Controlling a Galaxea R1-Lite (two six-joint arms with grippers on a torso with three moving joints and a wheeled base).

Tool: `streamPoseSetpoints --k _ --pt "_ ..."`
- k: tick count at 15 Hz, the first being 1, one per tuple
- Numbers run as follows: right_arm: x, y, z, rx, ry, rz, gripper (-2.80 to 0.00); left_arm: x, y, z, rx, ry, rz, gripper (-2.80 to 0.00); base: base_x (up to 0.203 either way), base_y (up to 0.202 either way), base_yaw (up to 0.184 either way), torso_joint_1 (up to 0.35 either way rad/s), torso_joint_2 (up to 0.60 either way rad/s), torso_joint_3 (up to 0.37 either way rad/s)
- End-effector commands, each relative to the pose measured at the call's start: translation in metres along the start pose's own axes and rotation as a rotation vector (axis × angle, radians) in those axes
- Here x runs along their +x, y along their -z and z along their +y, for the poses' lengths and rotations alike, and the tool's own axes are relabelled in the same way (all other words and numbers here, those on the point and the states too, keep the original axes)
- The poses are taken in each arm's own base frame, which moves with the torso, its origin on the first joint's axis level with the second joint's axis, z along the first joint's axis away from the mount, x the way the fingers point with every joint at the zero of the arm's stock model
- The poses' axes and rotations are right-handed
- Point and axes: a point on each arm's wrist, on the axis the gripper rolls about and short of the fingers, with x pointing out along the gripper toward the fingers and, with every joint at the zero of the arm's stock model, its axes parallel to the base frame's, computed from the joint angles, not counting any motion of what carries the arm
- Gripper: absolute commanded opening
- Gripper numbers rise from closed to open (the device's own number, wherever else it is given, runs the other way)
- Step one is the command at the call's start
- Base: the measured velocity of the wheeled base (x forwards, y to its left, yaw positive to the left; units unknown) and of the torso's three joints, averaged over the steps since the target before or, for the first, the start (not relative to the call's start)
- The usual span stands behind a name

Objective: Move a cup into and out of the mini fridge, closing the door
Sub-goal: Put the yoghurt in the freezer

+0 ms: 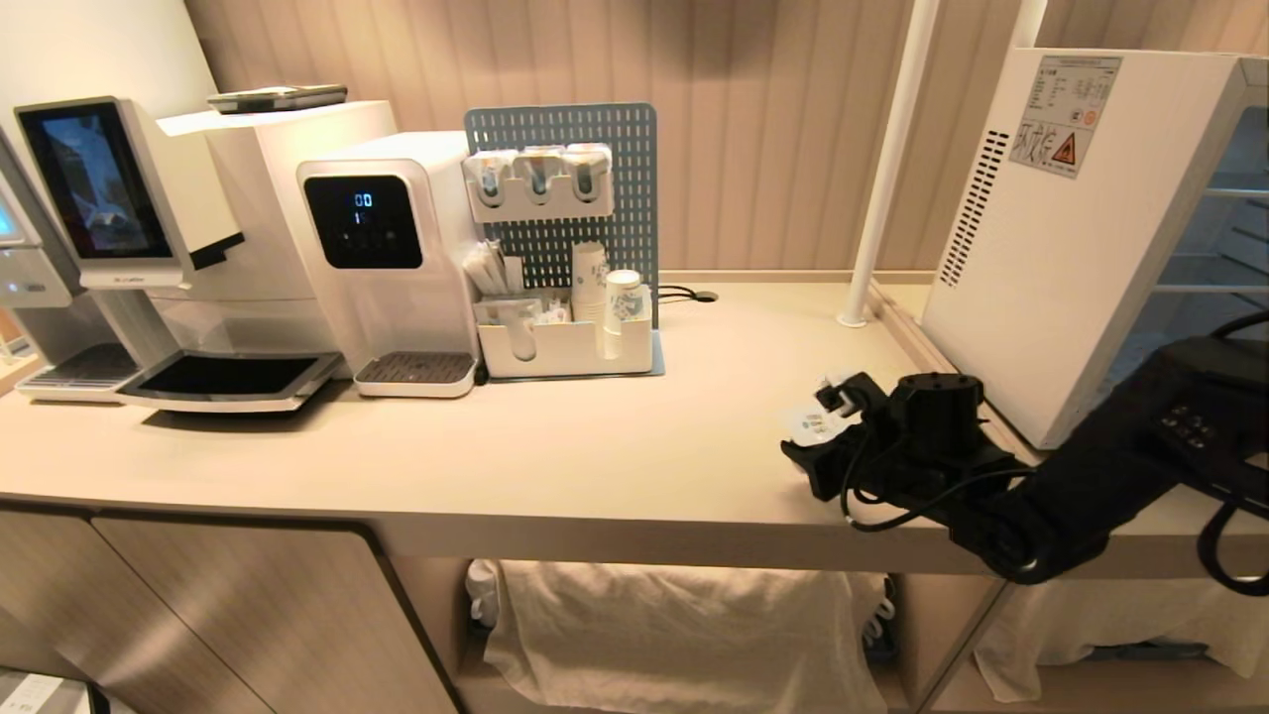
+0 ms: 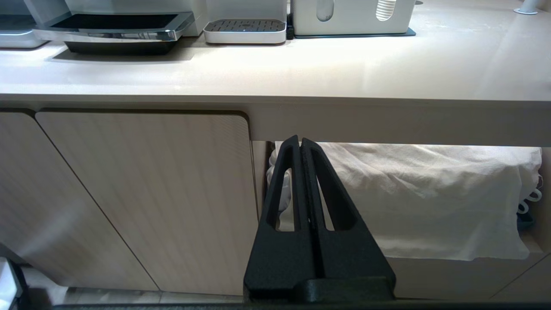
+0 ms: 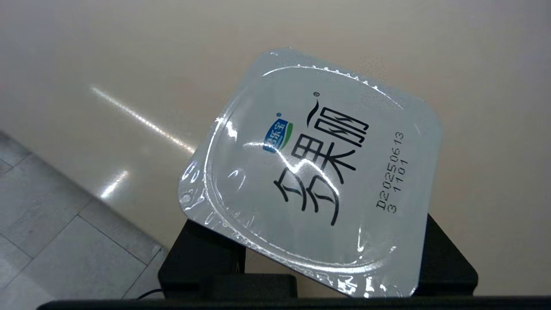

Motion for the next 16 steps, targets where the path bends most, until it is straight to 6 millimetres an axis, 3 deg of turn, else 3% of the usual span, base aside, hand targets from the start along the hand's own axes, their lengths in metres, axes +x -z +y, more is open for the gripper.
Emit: streamPoseSetpoints --k 1,4,7,9,11,14,16 --pt "-0.061 -0.036 -0.001 -0.013 0.021 -0.105 -2.80 0.000 0.000 0.000 0.000 0.000 0.000 -2.80 0.000 0.000 0.000 0.000 0.00 0.000" --pt "-0.137 -0.053 0.003 -0.019 0.052 -0.191 -2.80 0.000 0.000 0.000 0.000 0.000 0.000 -2.80 0.000 0.000 0.000 0.000 0.00 0.000" --pt "-0.240 -0.068 0.010 -0.032 0.120 -0.353 -2.80 0.000 0.000 0.000 0.000 0.000 0.000 -2.80 0.000 0.000 0.000 0.000 0.00 0.000" --pt "-0.313 -0.061 0.020 -0.035 0.162 -0.438 -2.80 0.000 0.000 0.000 0.000 0.001 0.000 -2.80 0.000 0.000 0.000 0.000 0.00 0.000" --pt "-0.377 -0.033 0.034 -0.027 0.184 -0.455 -2.80 0.000 0.000 0.000 0.000 0.001 0.000 -2.80 0.000 0.000 0.000 0.000 0.00 0.000" --pt "-0.432 0.002 0.047 0.096 0.257 -0.444 -2.80 0.000 0.000 0.000 0.001 0.001 0.000 -2.80 0.000 0.000 0.000 0.000 0.00 0.000" --pt "-0.444 0.008 0.050 0.186 0.332 -0.368 -2.80 0.000 0.000 0.000 0.000 0.001 0.000 -2.80 0.000 0.000 0.000 0.000 0.00 0.000"
